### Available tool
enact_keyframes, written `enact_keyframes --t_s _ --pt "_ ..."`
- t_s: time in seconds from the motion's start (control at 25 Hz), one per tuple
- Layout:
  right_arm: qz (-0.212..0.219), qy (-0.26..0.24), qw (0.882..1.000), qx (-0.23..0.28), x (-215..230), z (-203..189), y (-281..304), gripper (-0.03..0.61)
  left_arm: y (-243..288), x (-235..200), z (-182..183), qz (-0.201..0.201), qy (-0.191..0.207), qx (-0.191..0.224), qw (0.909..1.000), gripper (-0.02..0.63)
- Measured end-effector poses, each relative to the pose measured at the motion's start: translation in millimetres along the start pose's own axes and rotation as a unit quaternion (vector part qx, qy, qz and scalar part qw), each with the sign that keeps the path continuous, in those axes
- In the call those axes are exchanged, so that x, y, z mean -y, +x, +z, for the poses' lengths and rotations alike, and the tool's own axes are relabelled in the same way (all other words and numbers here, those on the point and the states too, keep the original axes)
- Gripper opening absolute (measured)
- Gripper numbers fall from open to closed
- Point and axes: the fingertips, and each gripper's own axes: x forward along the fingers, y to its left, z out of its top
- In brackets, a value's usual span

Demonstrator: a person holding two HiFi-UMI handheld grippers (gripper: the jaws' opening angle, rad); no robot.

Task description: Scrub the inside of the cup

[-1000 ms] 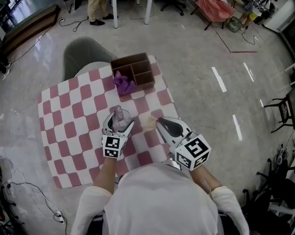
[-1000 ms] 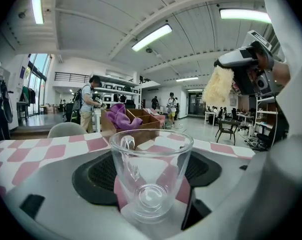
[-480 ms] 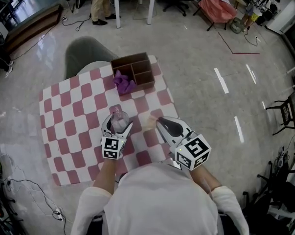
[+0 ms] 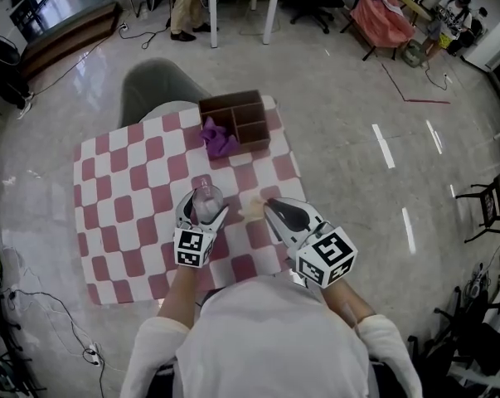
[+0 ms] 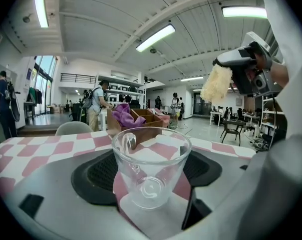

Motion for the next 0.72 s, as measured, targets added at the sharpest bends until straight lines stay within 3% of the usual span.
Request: enact_keyframes --t_s 0.72 --pt "0.044 -0.005 0.999 0.001 -10 0 9 0.057 -51 12 4 0.03 0.005 -0.009 0.9995 0.376"
